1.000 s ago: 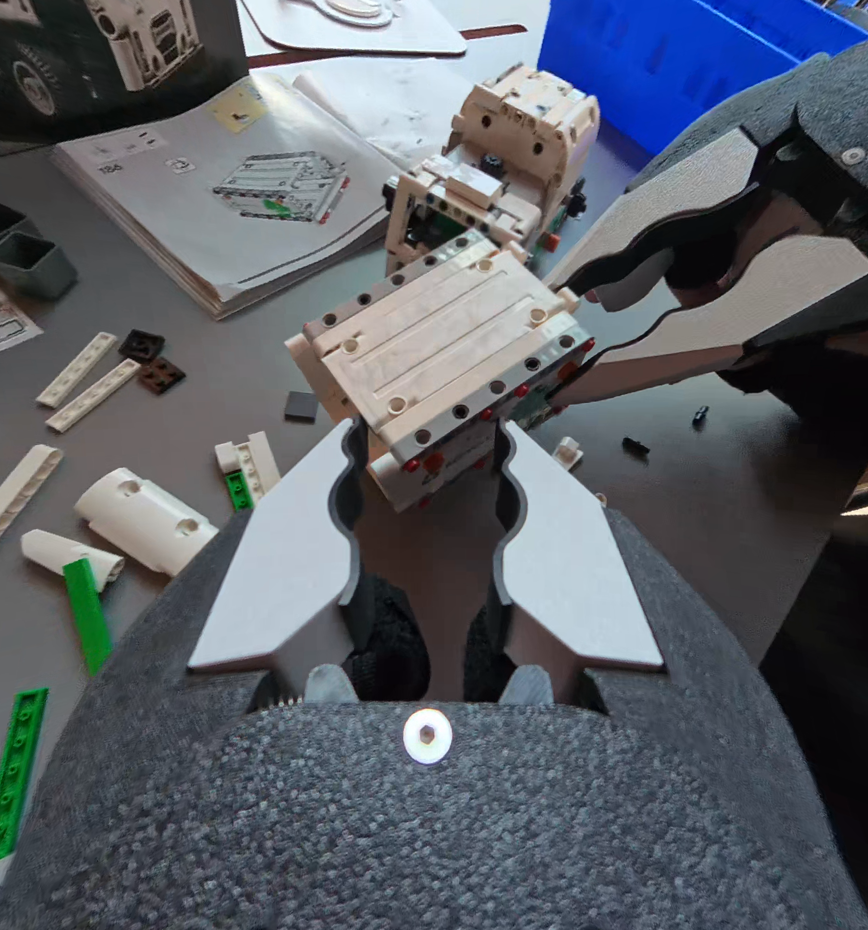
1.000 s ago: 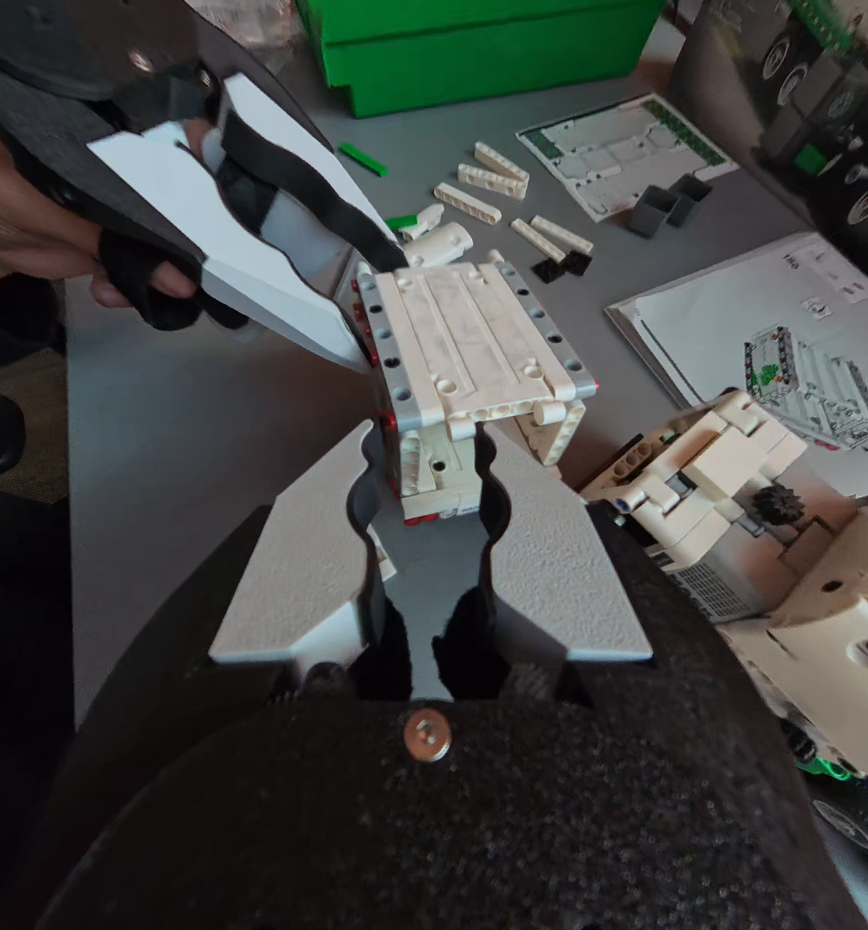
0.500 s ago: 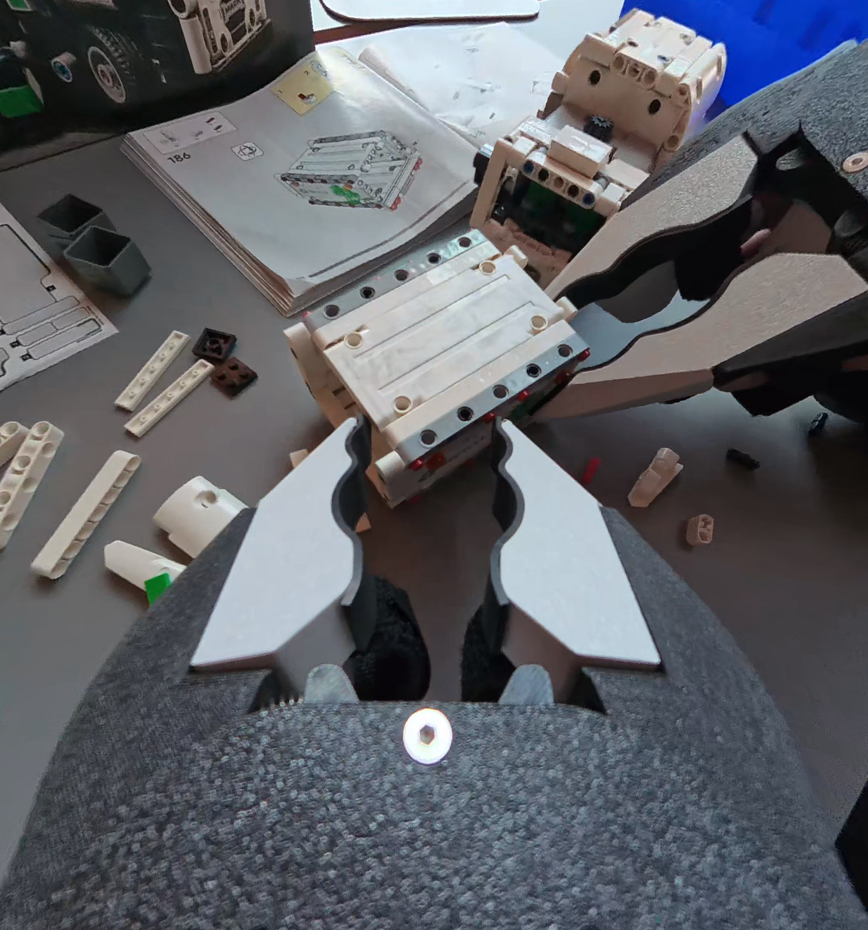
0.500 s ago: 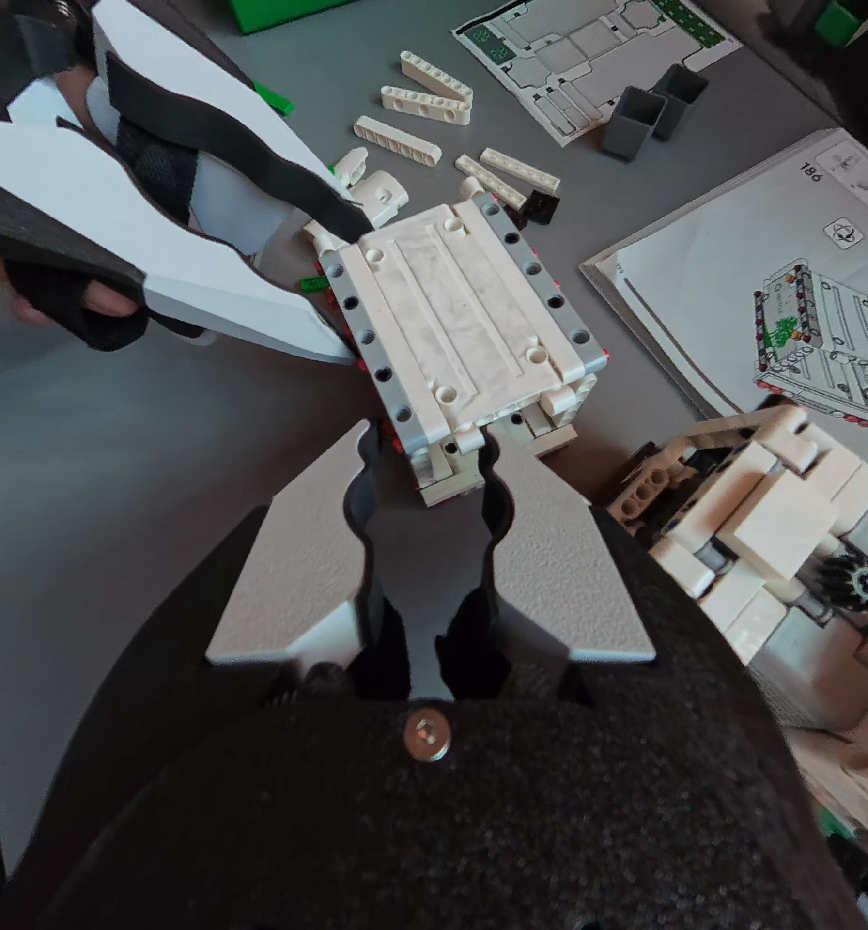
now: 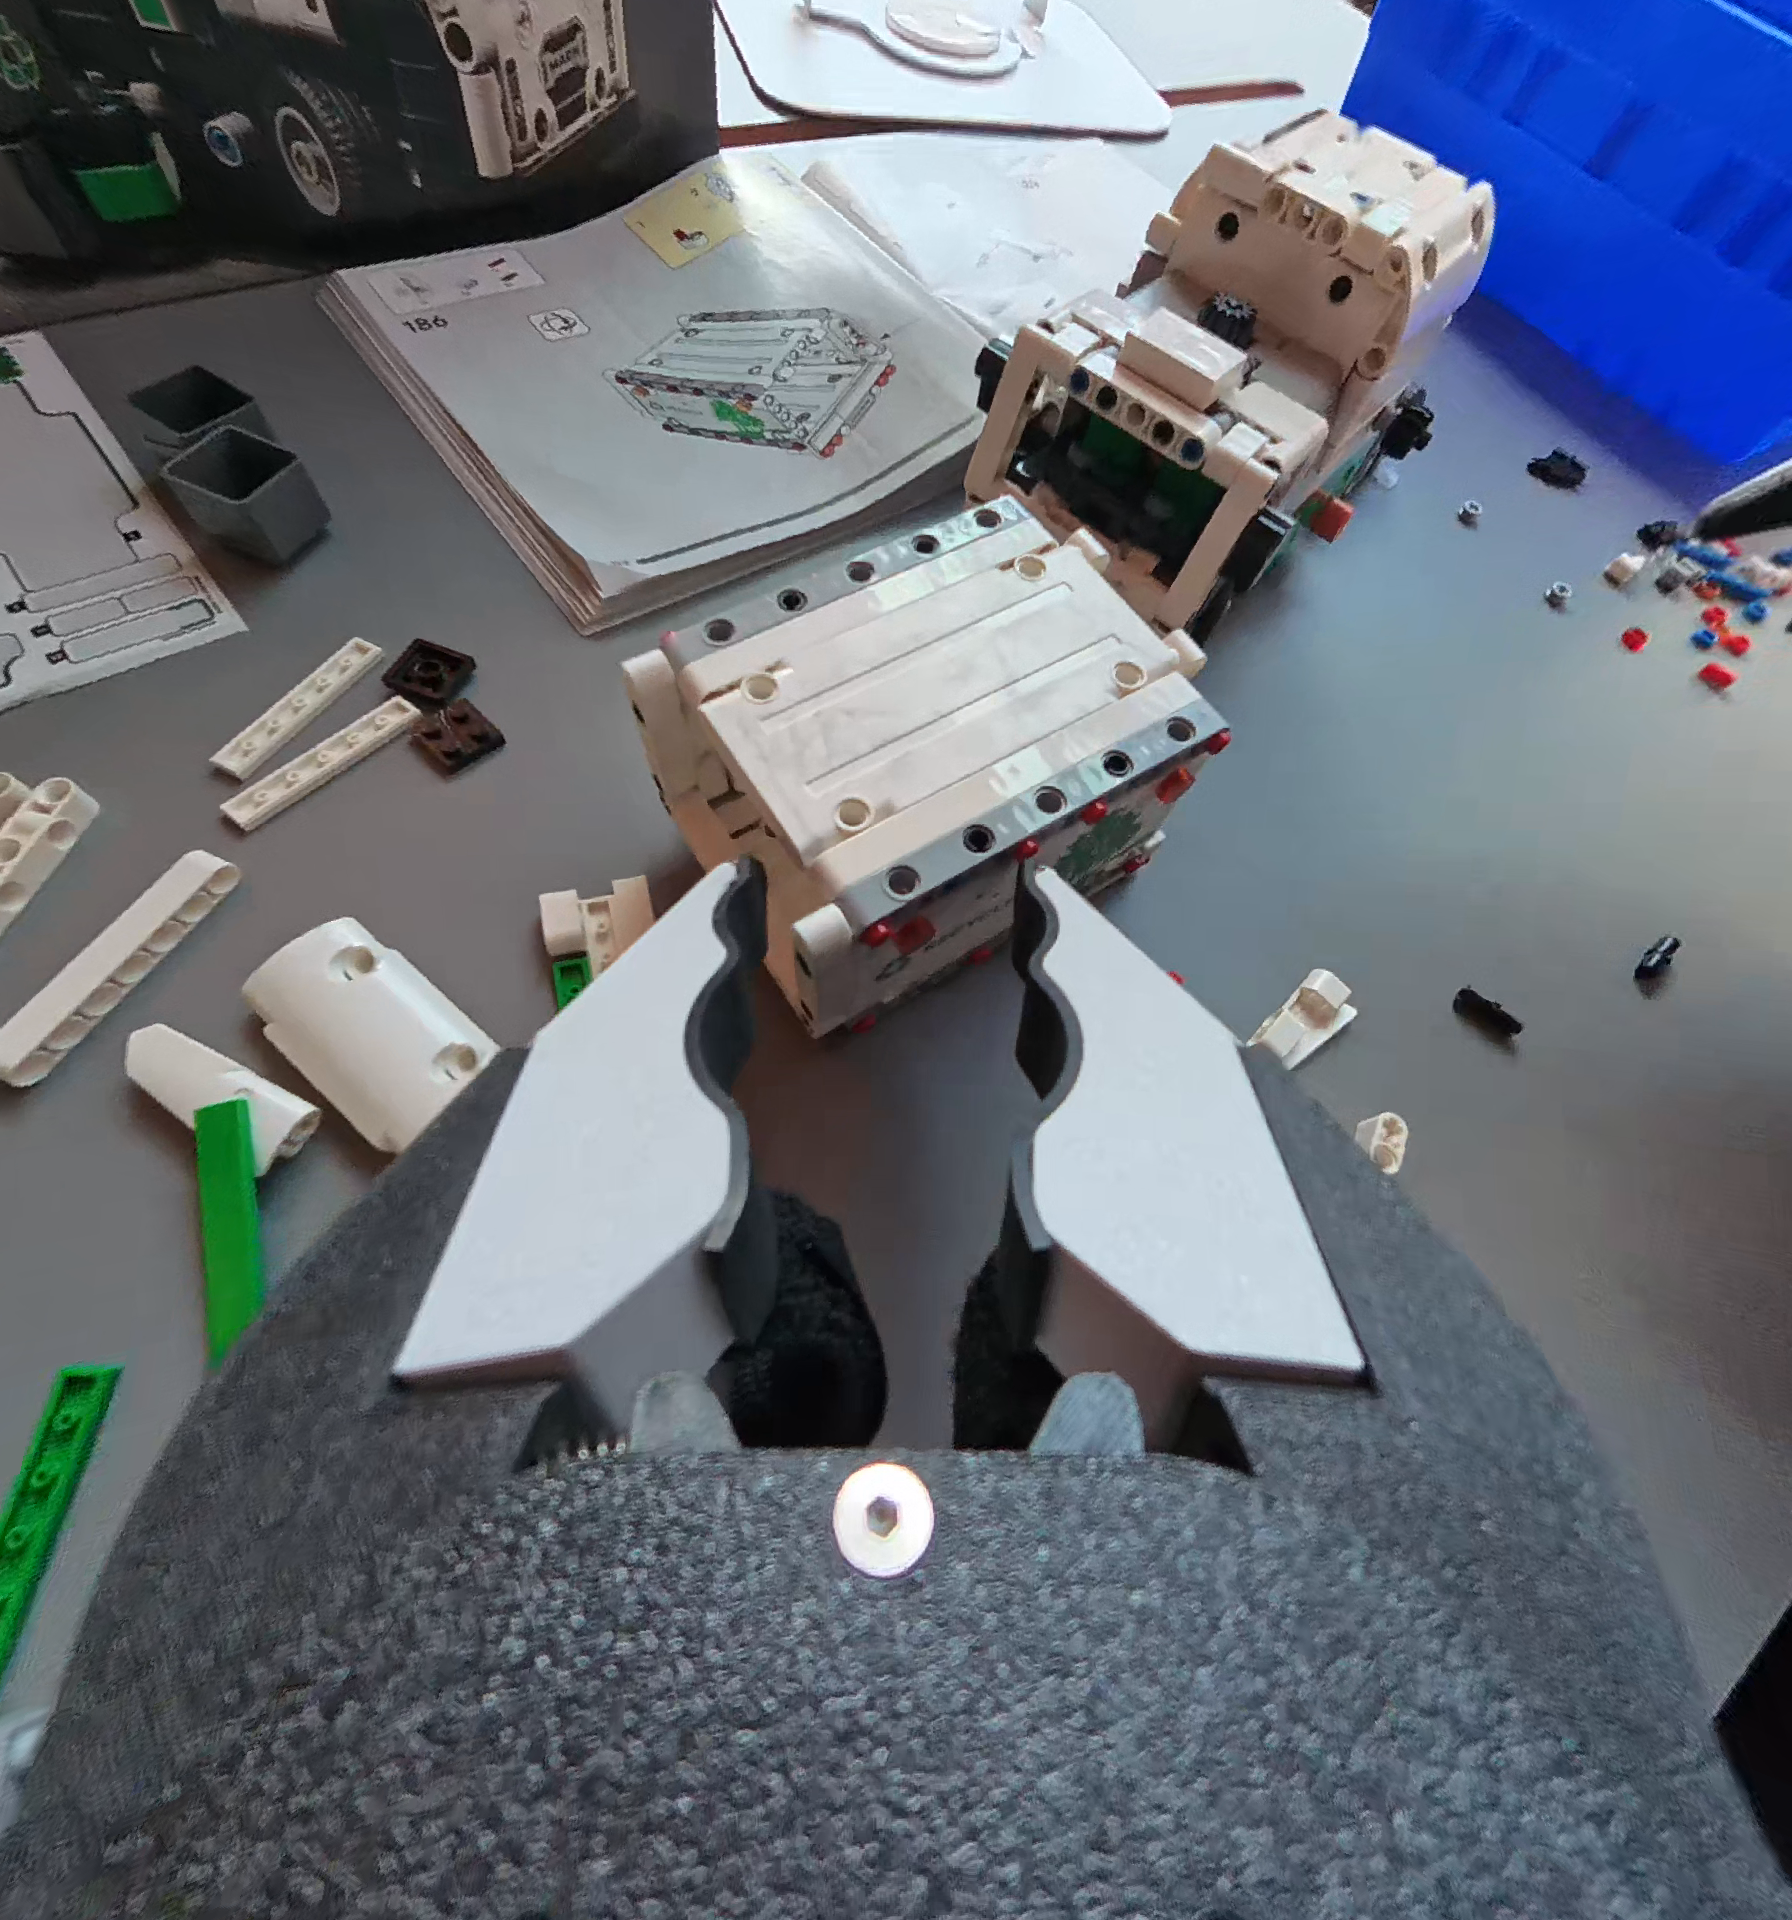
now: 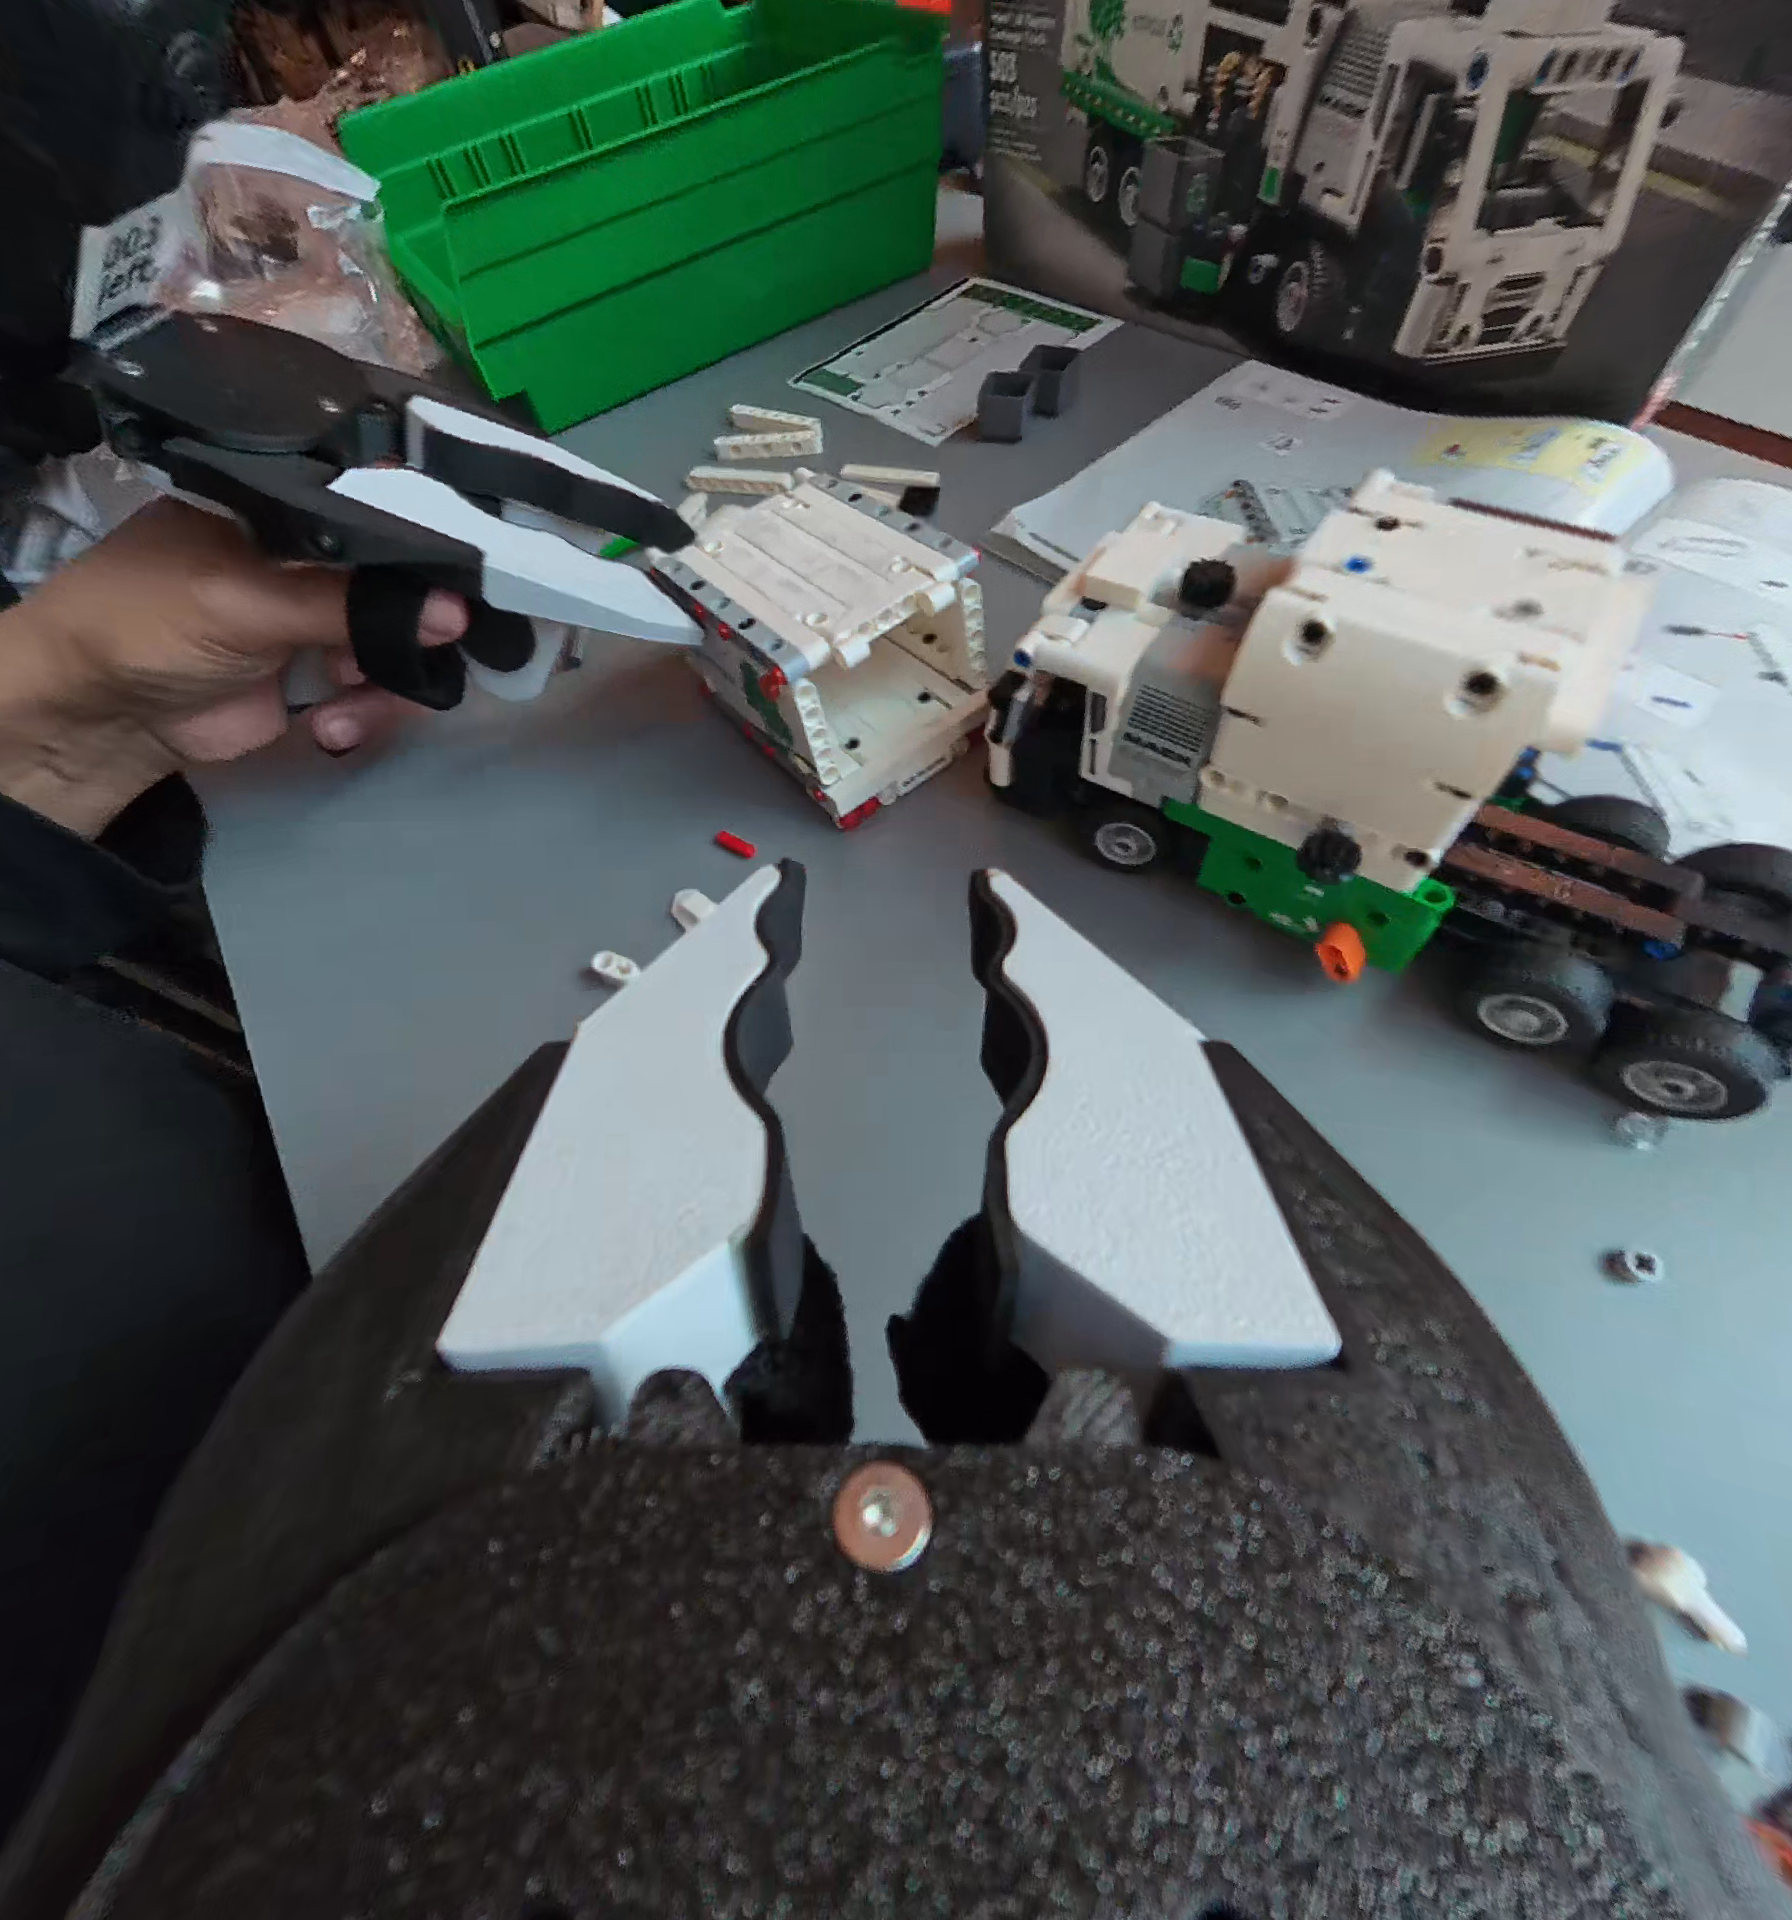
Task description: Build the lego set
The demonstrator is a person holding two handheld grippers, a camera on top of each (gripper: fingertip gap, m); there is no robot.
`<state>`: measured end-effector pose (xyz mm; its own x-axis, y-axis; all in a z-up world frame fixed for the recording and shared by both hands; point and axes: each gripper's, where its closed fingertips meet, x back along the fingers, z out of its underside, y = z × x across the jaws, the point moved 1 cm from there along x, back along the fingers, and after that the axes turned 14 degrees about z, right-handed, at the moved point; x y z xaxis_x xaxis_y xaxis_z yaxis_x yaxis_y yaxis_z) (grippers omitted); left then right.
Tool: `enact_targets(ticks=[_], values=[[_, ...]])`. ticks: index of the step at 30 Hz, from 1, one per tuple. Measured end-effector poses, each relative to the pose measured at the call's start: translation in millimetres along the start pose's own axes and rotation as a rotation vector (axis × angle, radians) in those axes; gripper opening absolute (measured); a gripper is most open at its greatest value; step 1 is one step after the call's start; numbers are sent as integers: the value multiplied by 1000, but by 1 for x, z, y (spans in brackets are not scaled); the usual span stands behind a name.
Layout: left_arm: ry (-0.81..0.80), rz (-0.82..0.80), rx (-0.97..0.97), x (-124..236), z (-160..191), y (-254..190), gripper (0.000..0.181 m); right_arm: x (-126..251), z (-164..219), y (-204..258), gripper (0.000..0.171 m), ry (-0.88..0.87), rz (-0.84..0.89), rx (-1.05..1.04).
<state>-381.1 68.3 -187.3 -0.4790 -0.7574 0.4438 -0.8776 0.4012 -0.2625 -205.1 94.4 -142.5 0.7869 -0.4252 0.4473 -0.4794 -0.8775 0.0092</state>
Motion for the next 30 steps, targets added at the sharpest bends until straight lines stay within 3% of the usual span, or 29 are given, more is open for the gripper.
enact_targets(ticks=[1,6,10,19,30], values=[[-28,0,10,4,-1,-3,45,4,4,-8,30,-6,18,-16],[-204,-28,-65,29,-7,-18,45,10,12,-38,30,-79,89,-72],[-243,-64,-130,36,-5,-29,43,-2,15,-55,30,-119,141,-25],[-204,-51,-172,28,-2,-34,41,1,14,-56,28,-234,34,-105],[-188,-253,-242,32,-3,-23,41,7,12,-54,25,-261,32,-96]])
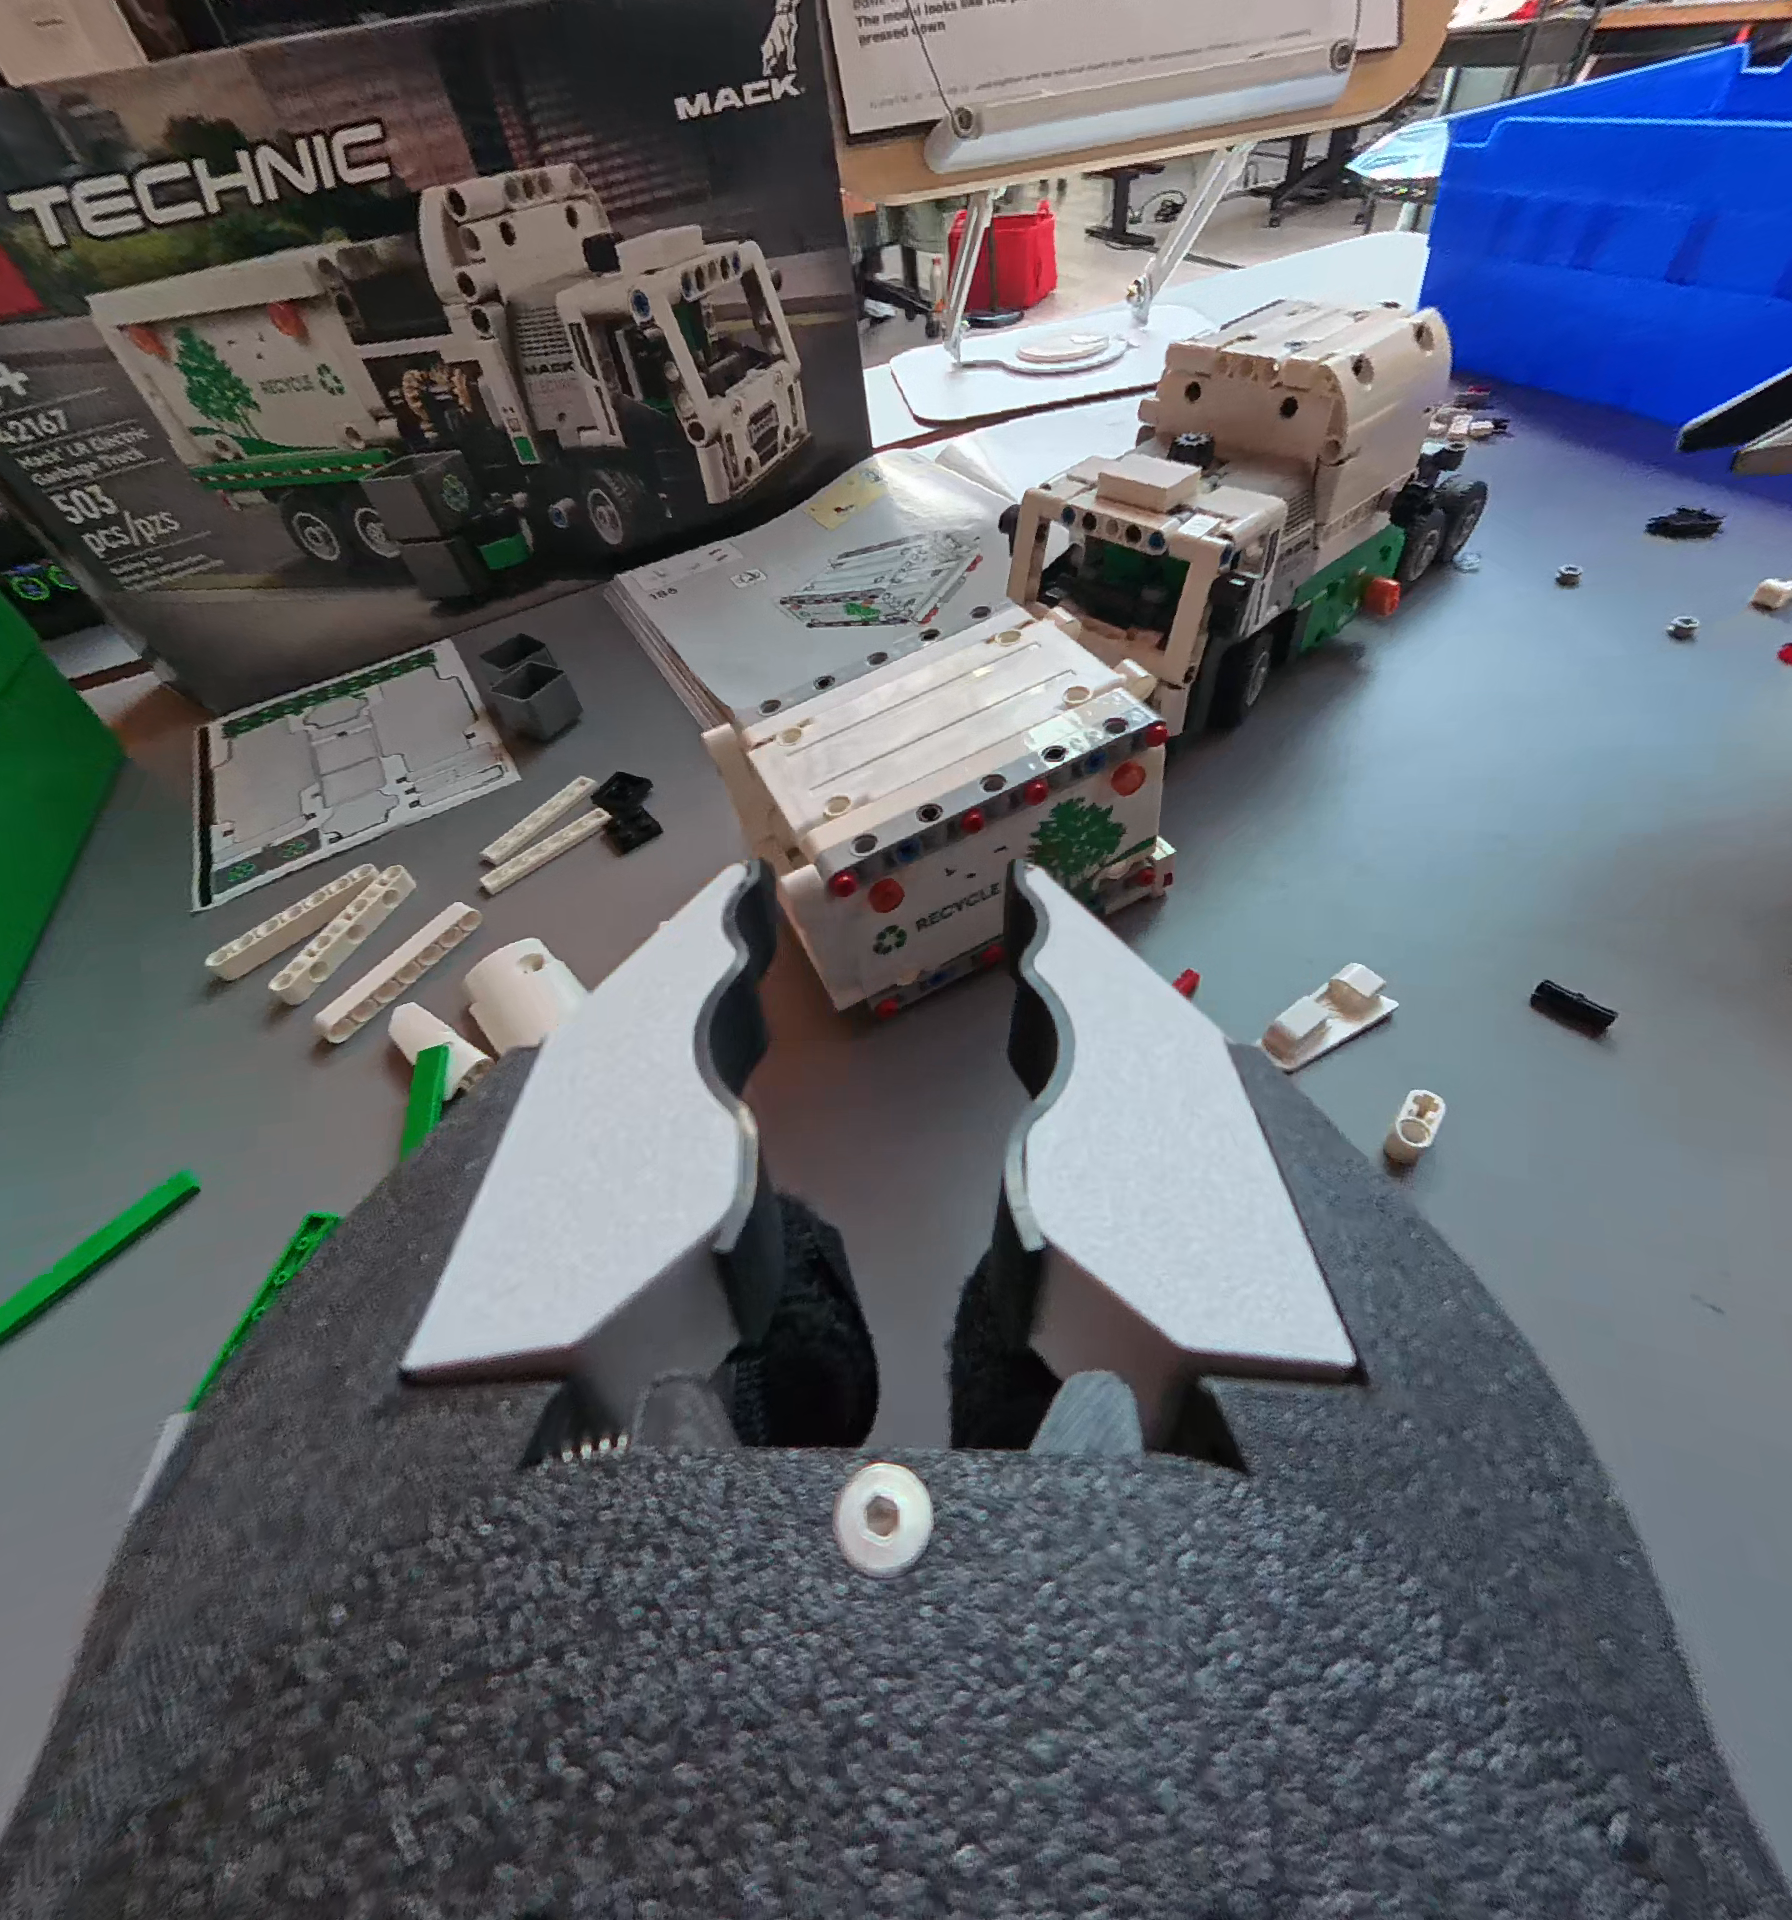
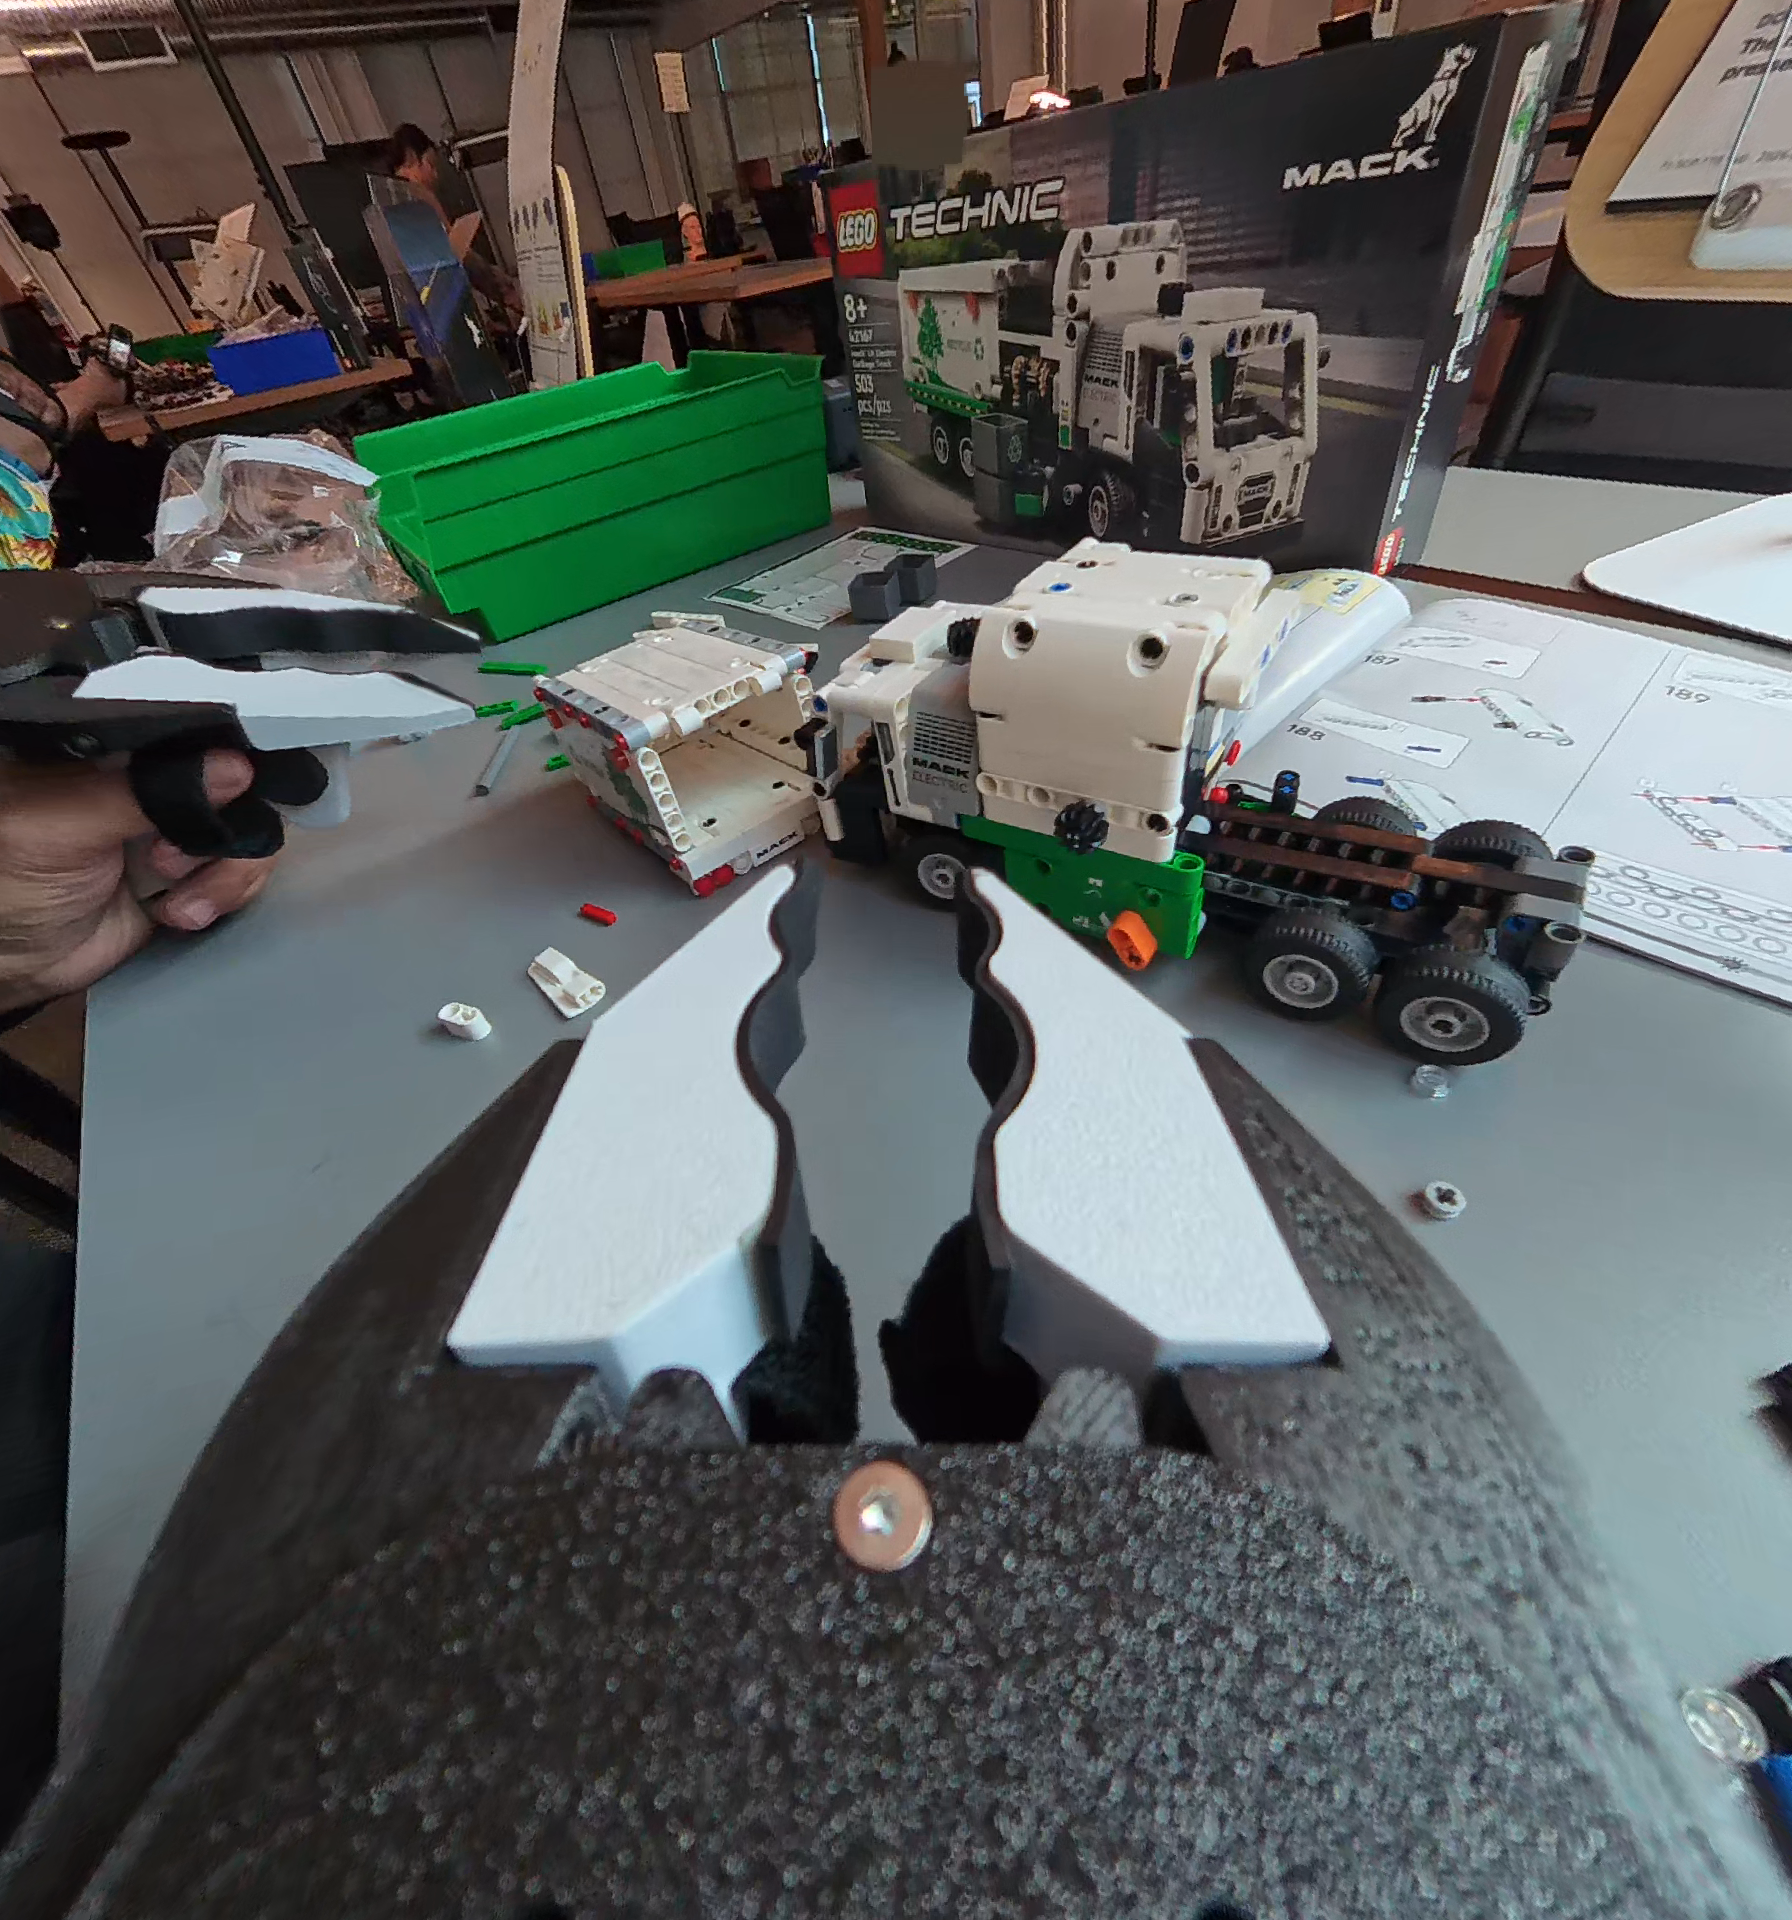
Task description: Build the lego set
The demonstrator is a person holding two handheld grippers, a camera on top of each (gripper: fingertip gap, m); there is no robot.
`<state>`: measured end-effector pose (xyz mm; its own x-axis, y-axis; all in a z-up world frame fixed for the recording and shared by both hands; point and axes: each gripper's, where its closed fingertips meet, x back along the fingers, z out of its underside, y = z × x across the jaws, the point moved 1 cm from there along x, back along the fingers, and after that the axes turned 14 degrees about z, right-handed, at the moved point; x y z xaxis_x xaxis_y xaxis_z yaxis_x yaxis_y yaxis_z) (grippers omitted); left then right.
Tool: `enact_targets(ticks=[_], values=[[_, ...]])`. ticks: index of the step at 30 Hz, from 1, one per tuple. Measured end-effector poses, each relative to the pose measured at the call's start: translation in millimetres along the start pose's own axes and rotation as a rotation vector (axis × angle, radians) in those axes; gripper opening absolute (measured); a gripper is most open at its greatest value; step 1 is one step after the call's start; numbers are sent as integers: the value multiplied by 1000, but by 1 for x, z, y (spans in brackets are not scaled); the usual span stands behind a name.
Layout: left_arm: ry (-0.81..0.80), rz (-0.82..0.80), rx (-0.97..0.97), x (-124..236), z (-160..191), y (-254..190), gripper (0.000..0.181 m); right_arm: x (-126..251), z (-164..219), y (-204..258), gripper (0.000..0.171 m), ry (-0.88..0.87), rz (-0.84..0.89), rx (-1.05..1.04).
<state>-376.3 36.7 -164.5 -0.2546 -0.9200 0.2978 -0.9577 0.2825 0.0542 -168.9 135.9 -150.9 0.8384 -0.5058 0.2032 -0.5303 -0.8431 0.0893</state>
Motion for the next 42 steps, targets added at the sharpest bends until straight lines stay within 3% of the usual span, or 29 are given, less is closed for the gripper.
enact_targets(ticks=[8,16,22,26,29,32,36,42], values=[[50,-97,-30,-2,4,8,40,1,0,2,25,-1,-22,-17],[40,-93,-4,-2,3,10,38,0,1,0,23,10,-13,-18],[-101,32,37,-2,-37,6,28,-6,-4,-10,23,38,28,34],[128,227,84,-39,-67,25,29,-20,-32,-38,25,64,89,149],[298,311,6,-76,-80,47,32,-35,-46,-50,24,41,102,187],[367,323,-96,-114,-97,68,31,-42,-39,-42,24,44,48,113],[408,381,-78,-154,-111,73,31,-47,-20,-36,23,67,60,136],[408,397,-95,-170,-114,62,31,-48,-18,-31,22,77,47,177]])
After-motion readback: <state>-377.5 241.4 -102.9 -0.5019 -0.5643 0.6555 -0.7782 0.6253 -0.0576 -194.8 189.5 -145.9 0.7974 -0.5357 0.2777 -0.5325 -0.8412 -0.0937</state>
